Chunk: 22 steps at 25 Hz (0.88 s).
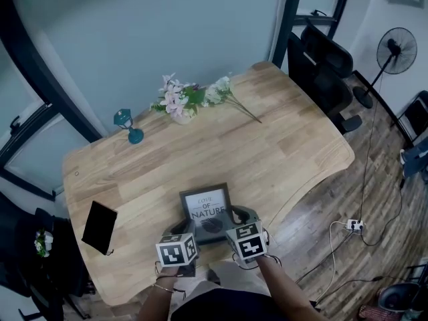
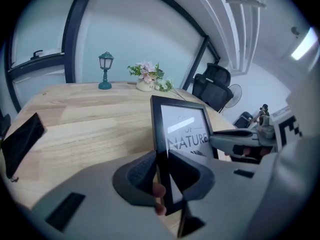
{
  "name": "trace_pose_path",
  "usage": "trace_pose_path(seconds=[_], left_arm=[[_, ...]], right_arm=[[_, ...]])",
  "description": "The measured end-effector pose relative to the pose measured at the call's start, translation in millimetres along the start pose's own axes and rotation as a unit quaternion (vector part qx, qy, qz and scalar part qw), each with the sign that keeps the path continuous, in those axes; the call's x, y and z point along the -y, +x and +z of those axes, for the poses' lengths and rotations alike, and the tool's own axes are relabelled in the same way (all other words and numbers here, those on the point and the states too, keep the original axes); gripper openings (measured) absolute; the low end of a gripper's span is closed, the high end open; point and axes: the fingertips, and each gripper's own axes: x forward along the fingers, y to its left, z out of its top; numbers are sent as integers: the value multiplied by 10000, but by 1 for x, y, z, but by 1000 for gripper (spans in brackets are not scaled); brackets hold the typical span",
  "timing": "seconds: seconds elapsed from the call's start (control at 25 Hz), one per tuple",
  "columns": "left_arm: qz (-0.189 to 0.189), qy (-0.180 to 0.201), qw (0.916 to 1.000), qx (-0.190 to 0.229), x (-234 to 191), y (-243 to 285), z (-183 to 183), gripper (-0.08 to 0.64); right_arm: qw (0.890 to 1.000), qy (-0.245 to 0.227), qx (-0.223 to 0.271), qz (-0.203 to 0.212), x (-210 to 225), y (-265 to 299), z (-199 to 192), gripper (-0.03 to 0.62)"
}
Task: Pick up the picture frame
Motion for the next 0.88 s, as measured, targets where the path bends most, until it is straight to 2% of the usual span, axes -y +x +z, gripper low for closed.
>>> trace_pose_path(seconds=[0.88], left_arm=[[-82, 310, 9967, 741, 20, -71, 13, 69]], right_arm=[[9963, -235, 808, -175, -25, -66, 23, 77]])
